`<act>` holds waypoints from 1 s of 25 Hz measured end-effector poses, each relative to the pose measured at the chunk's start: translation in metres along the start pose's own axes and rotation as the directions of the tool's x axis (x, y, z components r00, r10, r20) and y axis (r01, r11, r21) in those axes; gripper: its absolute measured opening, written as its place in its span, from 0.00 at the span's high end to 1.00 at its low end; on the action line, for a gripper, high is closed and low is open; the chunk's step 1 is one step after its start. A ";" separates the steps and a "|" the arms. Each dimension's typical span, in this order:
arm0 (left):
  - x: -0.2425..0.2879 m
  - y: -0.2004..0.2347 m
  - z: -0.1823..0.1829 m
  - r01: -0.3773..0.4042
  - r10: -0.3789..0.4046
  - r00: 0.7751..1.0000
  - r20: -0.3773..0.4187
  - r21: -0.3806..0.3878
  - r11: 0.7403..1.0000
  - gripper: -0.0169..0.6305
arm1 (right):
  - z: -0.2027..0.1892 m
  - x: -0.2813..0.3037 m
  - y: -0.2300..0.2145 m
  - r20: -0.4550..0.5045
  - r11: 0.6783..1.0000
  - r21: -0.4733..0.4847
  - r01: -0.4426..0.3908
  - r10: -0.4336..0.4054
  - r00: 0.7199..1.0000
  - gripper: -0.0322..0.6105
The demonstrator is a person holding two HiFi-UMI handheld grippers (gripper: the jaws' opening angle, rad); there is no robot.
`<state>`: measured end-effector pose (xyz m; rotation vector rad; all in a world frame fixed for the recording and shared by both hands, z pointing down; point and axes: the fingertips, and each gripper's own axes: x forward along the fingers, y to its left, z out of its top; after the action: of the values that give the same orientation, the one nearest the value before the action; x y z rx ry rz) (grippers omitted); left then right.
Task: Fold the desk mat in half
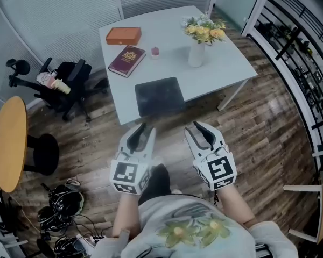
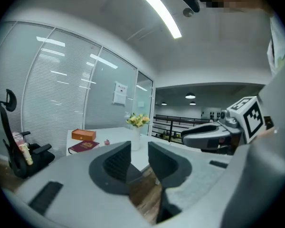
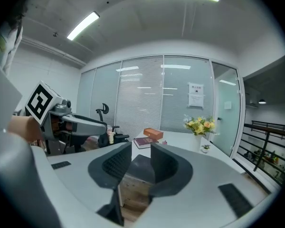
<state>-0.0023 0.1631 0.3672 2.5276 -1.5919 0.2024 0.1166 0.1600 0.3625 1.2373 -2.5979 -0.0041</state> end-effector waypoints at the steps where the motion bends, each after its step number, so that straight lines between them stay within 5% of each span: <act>1: 0.004 0.004 0.001 0.006 -0.006 1.000 0.002 -0.007 1.000 0.81 | 0.001 0.005 -0.002 -0.004 1.000 -0.006 -0.005 0.005 1.000 0.76; 8: 0.028 0.033 -0.011 0.035 -0.031 0.996 -0.079 0.051 0.998 0.60 | -0.002 0.041 -0.011 -0.065 0.996 -0.078 -0.034 0.029 0.997 0.67; 16: 0.058 0.061 -0.037 0.059 -0.024 0.979 -0.204 0.168 0.984 0.59 | -0.018 0.081 -0.020 -0.143 0.996 -0.072 -0.054 0.044 0.989 0.67; 25: 0.087 0.092 -0.093 0.094 -0.015 0.936 -0.351 0.209 0.973 0.59 | -0.062 0.121 -0.028 -0.272 0.997 -0.056 -0.058 0.041 0.961 0.67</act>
<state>-0.0516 0.0649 0.4804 2.5053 -1.4246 0.8160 0.0801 0.0562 0.4477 1.0676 -2.3719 0.0855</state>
